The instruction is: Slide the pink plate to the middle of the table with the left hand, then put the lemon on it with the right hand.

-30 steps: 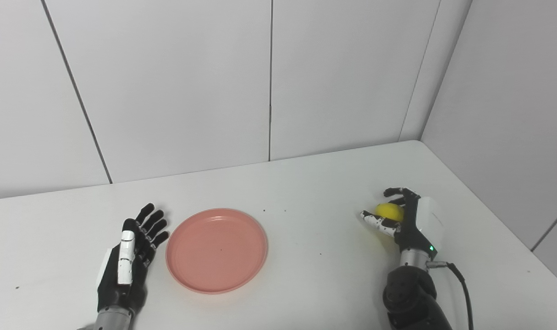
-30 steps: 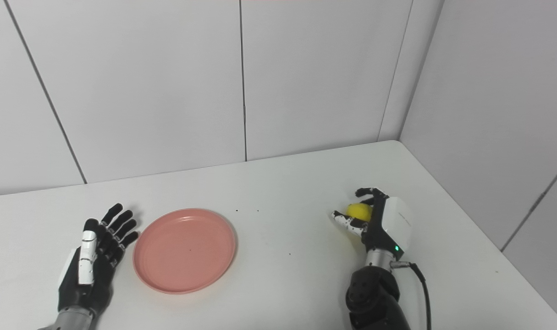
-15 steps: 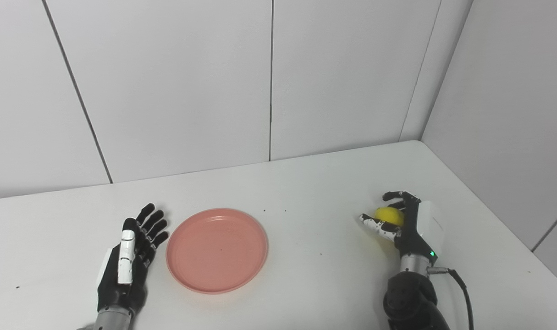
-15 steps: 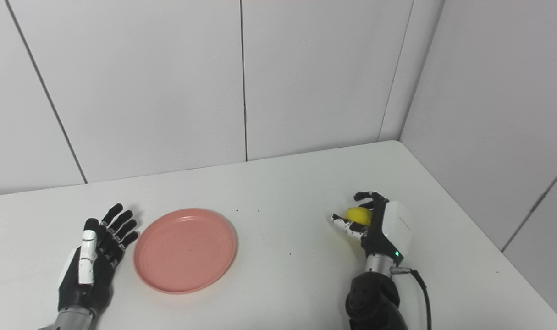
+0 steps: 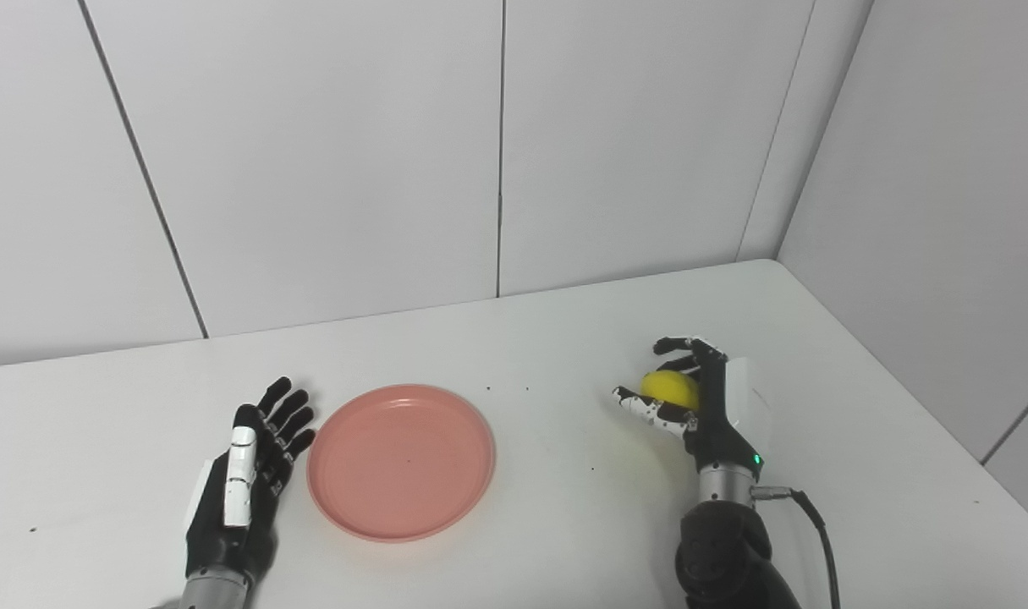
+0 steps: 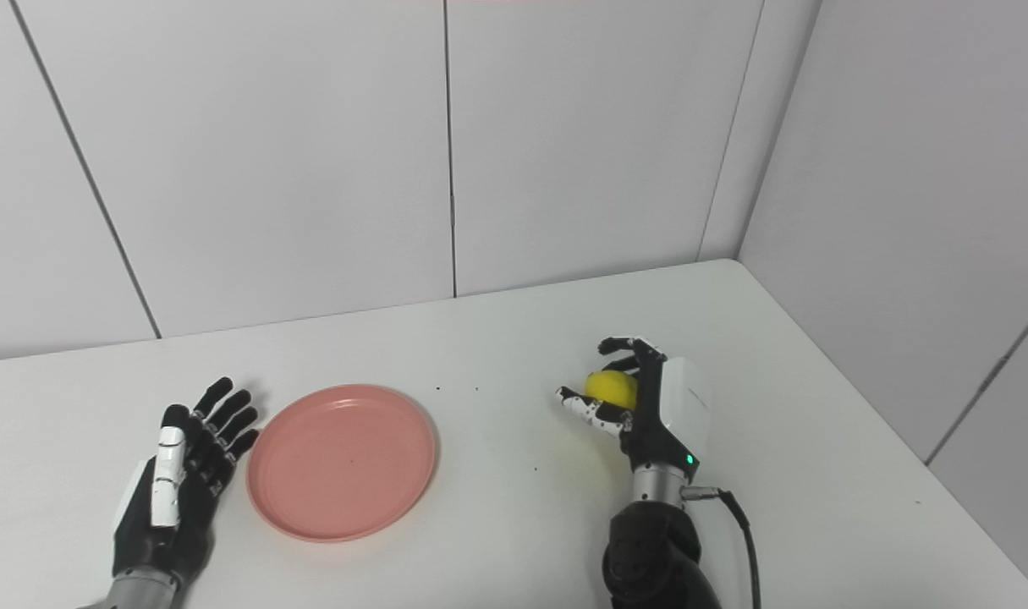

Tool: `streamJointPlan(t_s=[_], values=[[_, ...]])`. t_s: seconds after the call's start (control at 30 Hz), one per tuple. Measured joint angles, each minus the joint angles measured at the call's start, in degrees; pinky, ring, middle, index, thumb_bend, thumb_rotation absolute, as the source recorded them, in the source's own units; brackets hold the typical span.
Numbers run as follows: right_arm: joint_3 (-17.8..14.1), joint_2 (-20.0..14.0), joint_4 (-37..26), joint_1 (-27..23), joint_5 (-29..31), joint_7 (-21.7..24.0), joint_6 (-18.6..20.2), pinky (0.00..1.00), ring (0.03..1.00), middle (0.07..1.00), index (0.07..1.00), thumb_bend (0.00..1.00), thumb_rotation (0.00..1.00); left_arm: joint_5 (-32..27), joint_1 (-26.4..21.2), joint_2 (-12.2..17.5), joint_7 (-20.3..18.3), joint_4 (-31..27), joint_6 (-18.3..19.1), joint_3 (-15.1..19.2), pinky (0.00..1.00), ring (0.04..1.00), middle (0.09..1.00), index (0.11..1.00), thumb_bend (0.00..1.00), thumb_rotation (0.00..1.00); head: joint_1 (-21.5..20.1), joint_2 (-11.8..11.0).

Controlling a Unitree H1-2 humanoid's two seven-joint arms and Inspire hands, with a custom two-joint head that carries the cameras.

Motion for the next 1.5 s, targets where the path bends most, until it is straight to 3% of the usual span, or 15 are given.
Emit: streamJointPlan(t_s=[0.1, 0.2, 0.27, 0.33, 0.57, 0.6, 0.83, 0.97, 1.37, 1.5], values=[[1.70, 0.69, 0.00, -0.11, 0.40, 1.05, -1.45, 0.25, 0.399, 0.502, 0.499, 0.52, 0.00, 0.29, 0.12, -0.19, 0.58, -0.40, 0.35, -0.33, 0.92, 0.916, 0.906, 0.892, 0.72, 1.00, 1.15, 0.09], [3.07, 1.21, 0.17, -0.72, 0.42, 2.12, -1.90, 0.29, 0.377, 0.470, 0.547, 0.51, 0.00, 0.95, 0.55, -0.60, 1.21, -1.34, 0.83, -1.07, 0.93, 0.918, 0.910, 0.896, 0.71, 1.00, 2.56, 0.09], [4.19, 1.18, 0.61, -1.24, 0.58, 3.17, -3.28, 0.33, 0.385, 0.472, 0.549, 0.51, 0.00, 1.35, 0.99, -0.92, 1.73, -2.02, 1.18, -1.52, 0.95, 0.927, 0.919, 0.908, 0.69, 1.00, 4.49, 0.26], [5.05, 1.20, 0.79, -1.53, 1.16, 4.00, -4.79, 0.32, 0.378, 0.467, 0.551, 0.51, 0.00, 1.42, 1.15, -1.66, 2.46, -2.67, 2.05, -1.61, 0.96, 0.935, 0.926, 0.919, 0.67, 1.00, 9.38, 0.61], [9.05, 1.15, 0.96, -2.68, 1.54, 8.06, -7.76, 0.36, 0.391, 0.475, 0.551, 0.51, 0.00, 3.92, 1.60, -3.23, 4.97, -4.13, 3.83, -2.93, 1.00, 0.952, 0.947, 0.943, 0.68, 1.00, 14.67, 0.62], [9.56, 1.17, 0.92, -2.78, 1.37, 8.68, -7.78, 0.31, 0.377, 0.471, 0.555, 0.51, 0.00, 4.17, 1.60, -3.38, 5.12, -4.13, 3.83, -3.04, 1.00, 0.960, 0.954, 0.950, 0.68, 1.00, 15.82, 0.70], [12.35, 2.26, 0.36, -4.81, 0.23, 12.48, -7.87, 0.30, 0.368, 0.467, 0.555, 0.51, 0.00, 5.34, 1.60, -4.11, 6.48, -4.13, 3.81, -3.49, 1.00, 0.959, 0.952, 0.949, 0.69, 1.00, 17.67, 0.70], [13.86, 2.27, 1.12, -6.00, -0.11, 13.10, -8.58, 0.25, 0.387, 0.499, 0.506, 0.51, 0.00, 6.02, 1.60, -4.33, 7.04, -4.04, 3.66, -3.69, 1.00, 0.955, 0.946, 0.944, 0.69, 1.00, 18.55, 0.70], [16.82, 2.95, 4.96, -8.37, -0.65, 14.78, -11.49, 0.24, 0.402, 0.511, 0.489, 0.51, 0.00, 8.46, 1.16, -4.87, 8.79, -0.94, -0.61, -4.59, 0.99, 0.953, 0.938, 0.934, 0.68, 1.00, 22.15, 0.53], [17.32, 3.31, 6.61, -9.87, -0.30, 15.95, -11.73, 0.26, 0.408, 0.508, 0.489, 0.51, 0.00, 10.34, 1.03, -4.98, 9.85, 0.06, -2.54, -4.99, 0.97, 0.954, 0.943, 0.940, 0.63, 1.00, 23.03, 0.44]])
